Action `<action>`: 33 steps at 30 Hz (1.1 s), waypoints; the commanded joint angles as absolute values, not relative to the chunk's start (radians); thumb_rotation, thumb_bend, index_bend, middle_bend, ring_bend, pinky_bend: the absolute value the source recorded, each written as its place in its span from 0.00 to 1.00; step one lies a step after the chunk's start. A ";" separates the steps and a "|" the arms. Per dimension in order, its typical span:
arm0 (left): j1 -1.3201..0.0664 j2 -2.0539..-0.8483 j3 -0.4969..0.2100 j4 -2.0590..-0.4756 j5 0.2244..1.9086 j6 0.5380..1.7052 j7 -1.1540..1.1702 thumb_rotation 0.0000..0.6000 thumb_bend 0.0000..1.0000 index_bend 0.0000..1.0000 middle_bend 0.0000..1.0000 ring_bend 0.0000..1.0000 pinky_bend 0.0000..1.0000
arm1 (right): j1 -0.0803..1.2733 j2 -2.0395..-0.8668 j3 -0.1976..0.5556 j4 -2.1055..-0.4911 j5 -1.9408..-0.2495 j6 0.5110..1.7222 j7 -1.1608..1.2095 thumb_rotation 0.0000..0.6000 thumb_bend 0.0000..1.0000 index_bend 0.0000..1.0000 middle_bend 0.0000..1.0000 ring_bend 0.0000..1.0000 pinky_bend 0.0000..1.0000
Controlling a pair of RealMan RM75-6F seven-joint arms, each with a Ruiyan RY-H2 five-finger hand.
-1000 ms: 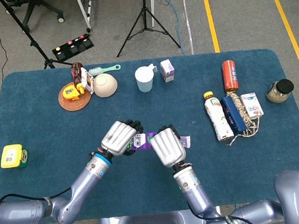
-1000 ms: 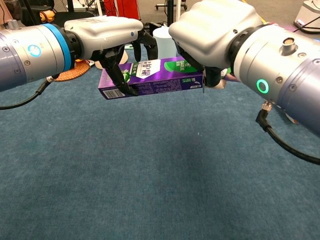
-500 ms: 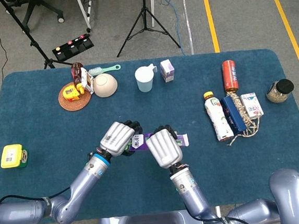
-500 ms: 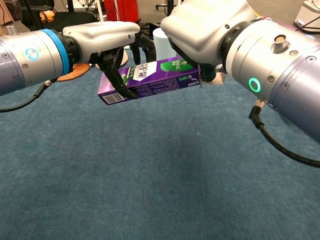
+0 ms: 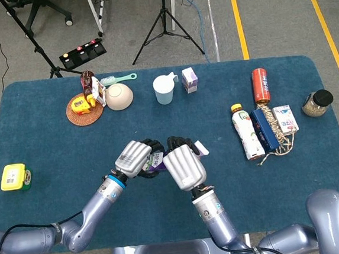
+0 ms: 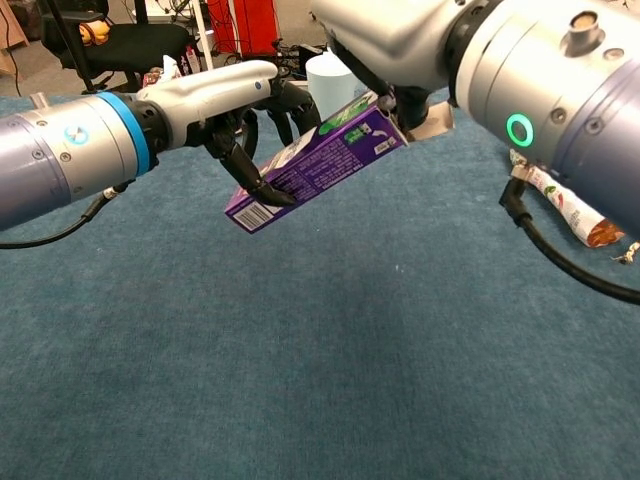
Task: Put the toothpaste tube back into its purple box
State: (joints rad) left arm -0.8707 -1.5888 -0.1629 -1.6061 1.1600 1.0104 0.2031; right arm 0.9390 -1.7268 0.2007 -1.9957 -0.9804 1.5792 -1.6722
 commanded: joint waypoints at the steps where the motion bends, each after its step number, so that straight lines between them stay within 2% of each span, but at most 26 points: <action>1: -0.853 -1.629 -0.163 -1.554 1.215 1.022 0.129 1.00 0.23 0.49 0.37 0.34 0.59 | 0.946 -1.719 0.211 -2.016 -0.989 1.603 -1.705 1.00 0.39 0.31 0.34 0.44 0.68; 19: -0.822 -1.688 -0.171 -1.460 1.364 1.073 -0.079 1.00 0.23 0.49 0.37 0.34 0.59 | 0.946 -1.612 0.273 -2.069 -1.052 1.672 -1.746 1.00 0.39 0.30 0.33 0.44 0.67; 33: -0.796 -1.714 -0.158 -1.351 1.485 1.155 -0.239 1.00 0.23 0.49 0.37 0.34 0.59 | 0.909 -1.538 0.324 -1.953 -1.109 1.704 -1.641 1.00 0.39 0.30 0.35 0.45 0.67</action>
State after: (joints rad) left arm -0.7994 -1.7112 -0.1625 -1.3669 1.4694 1.1431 -0.2372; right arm 0.9179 -1.5477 0.3161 -1.9611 -1.1147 1.7062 -1.6559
